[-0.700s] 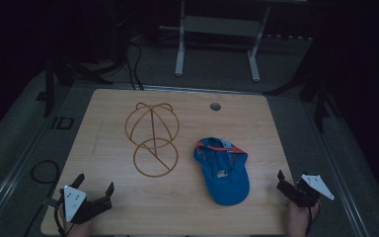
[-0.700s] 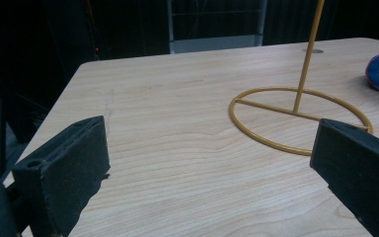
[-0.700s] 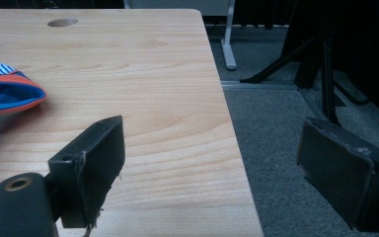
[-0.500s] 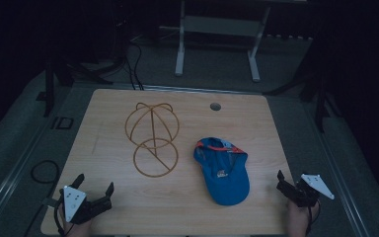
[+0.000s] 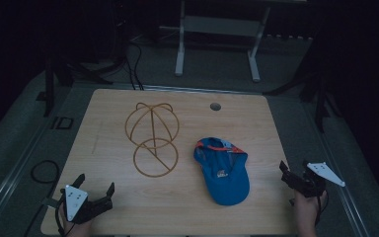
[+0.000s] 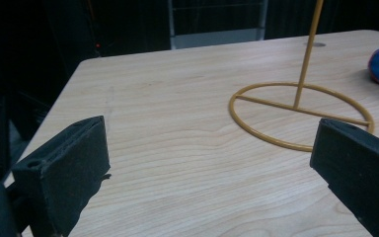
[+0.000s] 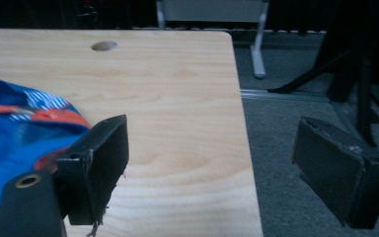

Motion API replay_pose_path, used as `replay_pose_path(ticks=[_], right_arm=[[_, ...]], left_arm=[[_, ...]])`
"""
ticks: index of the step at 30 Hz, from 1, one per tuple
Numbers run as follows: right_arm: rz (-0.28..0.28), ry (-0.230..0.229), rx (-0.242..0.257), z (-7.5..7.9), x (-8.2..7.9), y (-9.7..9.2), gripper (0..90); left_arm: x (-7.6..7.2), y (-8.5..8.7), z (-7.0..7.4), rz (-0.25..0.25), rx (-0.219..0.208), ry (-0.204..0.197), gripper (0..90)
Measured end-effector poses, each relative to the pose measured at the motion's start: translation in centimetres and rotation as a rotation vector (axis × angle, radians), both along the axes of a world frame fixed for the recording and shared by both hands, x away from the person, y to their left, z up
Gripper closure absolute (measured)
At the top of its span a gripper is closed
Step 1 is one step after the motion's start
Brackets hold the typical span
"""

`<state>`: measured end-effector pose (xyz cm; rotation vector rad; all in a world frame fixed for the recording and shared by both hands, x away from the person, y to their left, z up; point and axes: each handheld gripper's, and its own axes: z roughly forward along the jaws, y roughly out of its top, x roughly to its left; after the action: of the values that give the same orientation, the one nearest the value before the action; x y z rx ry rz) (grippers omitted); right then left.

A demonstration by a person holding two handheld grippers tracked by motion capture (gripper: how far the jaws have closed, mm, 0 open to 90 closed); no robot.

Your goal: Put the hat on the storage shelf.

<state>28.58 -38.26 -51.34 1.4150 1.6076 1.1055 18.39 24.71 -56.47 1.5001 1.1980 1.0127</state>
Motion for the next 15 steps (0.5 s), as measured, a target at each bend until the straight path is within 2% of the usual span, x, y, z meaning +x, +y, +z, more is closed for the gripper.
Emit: replay_pose_path(ticks=[4,7,9,12,14,15], right_arm=[[0.066,0.021,0.014,1.3,0.9,0.2,13.9],[0.118,0.044,0.012,2.0,1.7,0.7,13.1],[0.157,0.054,0.009,2.5,2.1,1.1,13.0],[0.211,0.068,0.013,3.0,2.9,1.8,12.8],[0.249,0.081,0.013,3.2,3.4,2.4,12.7],[0.272,0.088,0.013,3.3,3.7,2.8,12.6]], left_arm=[[0.1,-0.1,0.1,0.012,-0.022,0.001,1.9],[0.0,-0.1,0.1,-0.007,-0.054,-0.010,2.0],[0.1,-0.1,0.2,-0.039,-0.067,-0.003,1.9],[0.1,-0.4,0.1,-0.080,-0.055,-0.001,2.0],[0.1,-0.7,0.1,-0.085,-0.022,-0.003,2.0],[0.1,-0.8,0.1,-0.094,-0.019,-0.004,2.0]])
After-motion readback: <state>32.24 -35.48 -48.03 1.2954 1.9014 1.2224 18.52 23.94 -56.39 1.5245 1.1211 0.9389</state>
